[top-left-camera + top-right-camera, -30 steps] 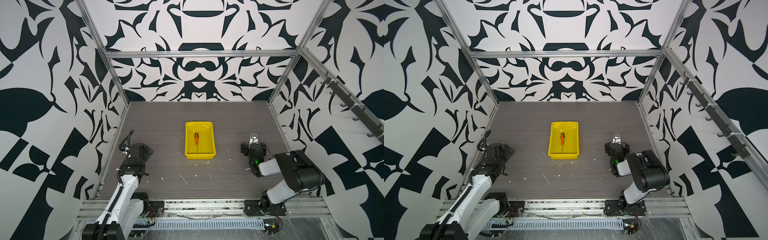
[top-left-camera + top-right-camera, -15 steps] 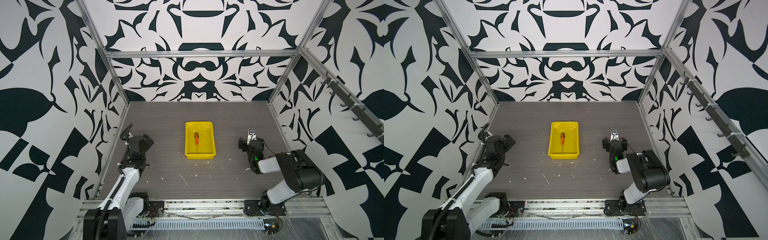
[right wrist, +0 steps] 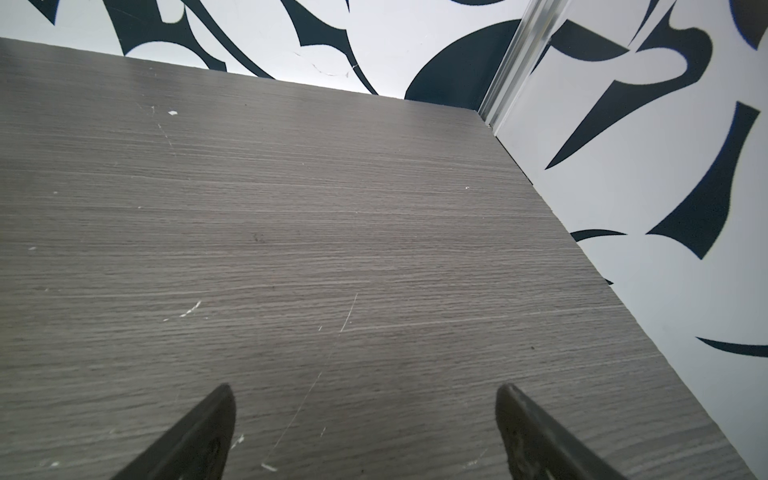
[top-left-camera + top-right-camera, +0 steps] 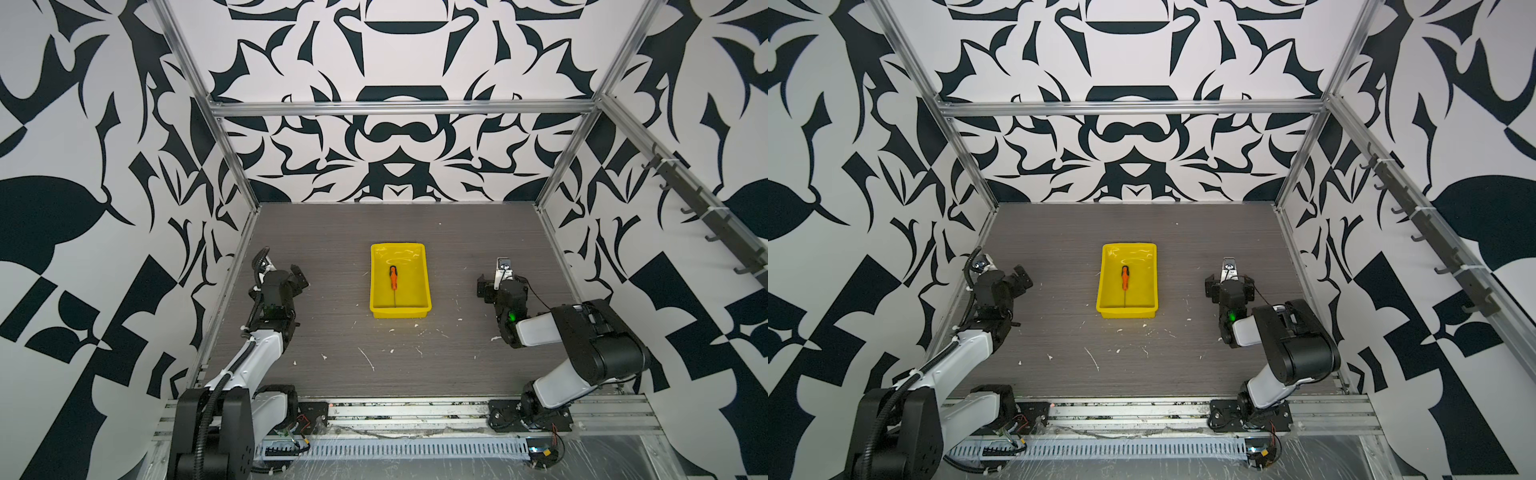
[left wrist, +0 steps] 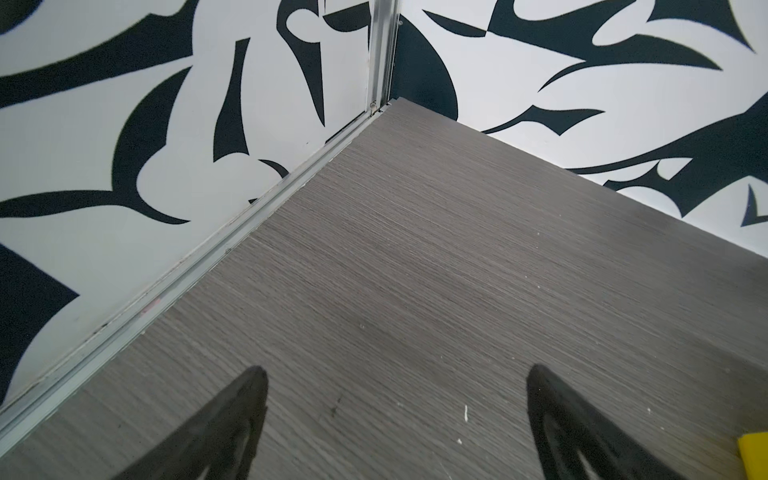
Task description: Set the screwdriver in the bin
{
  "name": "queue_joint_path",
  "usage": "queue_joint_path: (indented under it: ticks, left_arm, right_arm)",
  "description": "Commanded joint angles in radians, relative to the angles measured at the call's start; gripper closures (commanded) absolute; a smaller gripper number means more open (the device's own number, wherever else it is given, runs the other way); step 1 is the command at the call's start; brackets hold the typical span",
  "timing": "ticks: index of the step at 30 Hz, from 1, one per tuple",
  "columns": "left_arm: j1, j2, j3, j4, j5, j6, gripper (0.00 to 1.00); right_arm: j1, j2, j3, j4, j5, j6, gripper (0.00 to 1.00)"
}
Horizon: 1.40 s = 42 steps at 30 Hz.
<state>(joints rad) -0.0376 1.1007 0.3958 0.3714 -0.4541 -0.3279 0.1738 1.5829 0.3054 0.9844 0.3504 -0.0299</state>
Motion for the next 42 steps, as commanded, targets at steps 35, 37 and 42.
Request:
queue_joint_path:
  ticks: [35,37,42]
  left_arm:
    - [0.003,0.328,-0.089,0.562,0.110,0.259,0.00]
    - [0.004,0.405,-0.098,0.649,0.090,0.255,0.00]
    - [0.007,0.440,-0.091,0.650,0.106,0.257,0.00]
  right_arm:
    - [-0.031,-0.020,0.035,-0.026,-0.062,0.006,0.00]
    - [-0.031,-0.021,0.034,-0.024,-0.061,0.006,0.00]
    - [-0.031,-0.021,0.032,-0.021,-0.058,0.005,0.00]
